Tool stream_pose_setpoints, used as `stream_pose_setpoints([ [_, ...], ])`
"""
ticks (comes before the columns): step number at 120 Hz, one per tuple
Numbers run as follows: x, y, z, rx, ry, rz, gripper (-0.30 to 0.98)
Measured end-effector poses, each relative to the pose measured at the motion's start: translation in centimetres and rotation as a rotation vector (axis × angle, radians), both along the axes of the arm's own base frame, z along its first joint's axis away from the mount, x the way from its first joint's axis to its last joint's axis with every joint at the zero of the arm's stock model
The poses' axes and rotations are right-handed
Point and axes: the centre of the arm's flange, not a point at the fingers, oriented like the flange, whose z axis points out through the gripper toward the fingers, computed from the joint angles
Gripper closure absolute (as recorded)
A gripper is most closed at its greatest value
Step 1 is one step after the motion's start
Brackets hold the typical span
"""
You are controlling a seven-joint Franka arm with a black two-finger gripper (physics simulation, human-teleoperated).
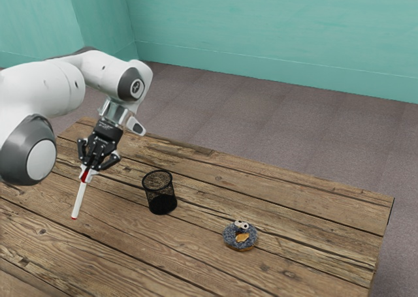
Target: Take the marker out of the pen holder and place it to the left of the pen holder.
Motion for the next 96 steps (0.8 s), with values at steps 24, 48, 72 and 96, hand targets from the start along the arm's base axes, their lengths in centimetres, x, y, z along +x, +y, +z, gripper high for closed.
stream_pose_setpoints([
  [24, -0.6, 1.2, -0.1, -0.019, 0.022, 0.031, 0.37],
  [48, -0.3, 0.9, 1.9, -0.071, -0.057, 0.047, 0.14],
  [72, -1.0, -8.1, 18.4, -0.205, -0.457, -0.115, 0.06],
  [96, -2.7, -11.4, 26.1, -0.232, -0.691, -0.186, 0.02],
])
